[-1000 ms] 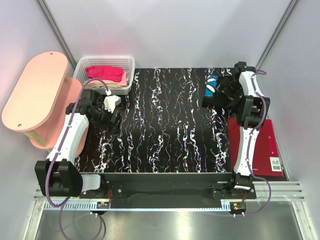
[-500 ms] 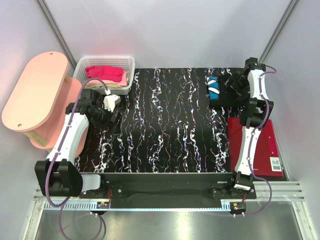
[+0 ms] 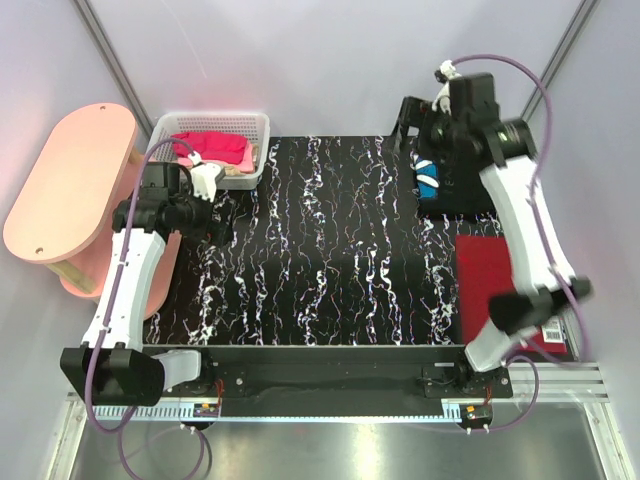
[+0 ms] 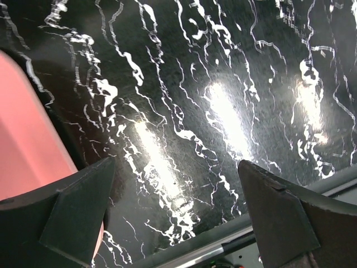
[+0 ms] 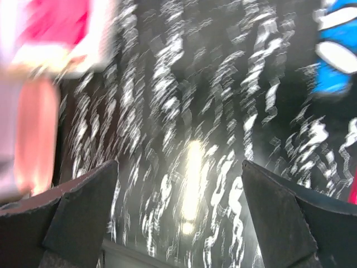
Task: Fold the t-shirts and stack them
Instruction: Neatly place the folded tshirt to the corner
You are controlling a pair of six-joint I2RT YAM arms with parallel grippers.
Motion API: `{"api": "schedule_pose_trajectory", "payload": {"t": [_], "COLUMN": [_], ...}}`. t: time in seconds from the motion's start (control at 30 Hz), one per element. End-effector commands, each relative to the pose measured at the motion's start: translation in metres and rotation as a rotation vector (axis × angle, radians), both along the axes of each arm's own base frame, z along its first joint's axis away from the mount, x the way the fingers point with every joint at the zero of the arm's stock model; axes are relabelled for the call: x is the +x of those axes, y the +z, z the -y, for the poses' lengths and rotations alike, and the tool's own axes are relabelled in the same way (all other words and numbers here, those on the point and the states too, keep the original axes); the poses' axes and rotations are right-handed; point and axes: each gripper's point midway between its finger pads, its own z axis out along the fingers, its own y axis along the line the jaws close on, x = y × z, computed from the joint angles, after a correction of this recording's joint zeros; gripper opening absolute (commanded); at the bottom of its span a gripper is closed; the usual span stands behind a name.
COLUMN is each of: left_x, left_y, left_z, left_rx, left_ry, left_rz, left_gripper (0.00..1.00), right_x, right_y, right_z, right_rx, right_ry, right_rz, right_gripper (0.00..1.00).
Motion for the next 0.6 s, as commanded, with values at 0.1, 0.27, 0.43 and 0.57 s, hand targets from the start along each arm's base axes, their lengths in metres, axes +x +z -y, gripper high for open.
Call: {"api": "schedule_pose_trajectory", "payload": {"t": [0.1, 0.27, 0.43, 0.57], "left_x": [0.004, -0.001, -0.009, -0.013], "left_y": [0.019, 0.015, 0.012, 0.01], "left_z": [-0.011, -0.009, -0.008, -0.013], "left_rx": [-0.001, -0.012, -0.015, 0.006], "left_ry": [0.113, 0.118, 0.112, 0.125], "left_rz": [0.058, 0.051, 0.053, 0.062], "left_gripper": [0.99, 0.99, 0.99, 0.99], "right_x": [-0.076, -0.102, -0.108, -0.108], "right_y": [-0.021, -0.04, -0.04, -0.038], "right_z": [0.01, 0.012, 0.01, 0.005], "right_rx": [0.026, 0.035, 0.055, 0.071], "right_ry": [0.048, 0.071, 0.083, 0.101], "right_rz": [0.13, 0.102, 0.108, 0.103], "right_gripper": [1.0, 1.0, 1.0, 1.0]}}
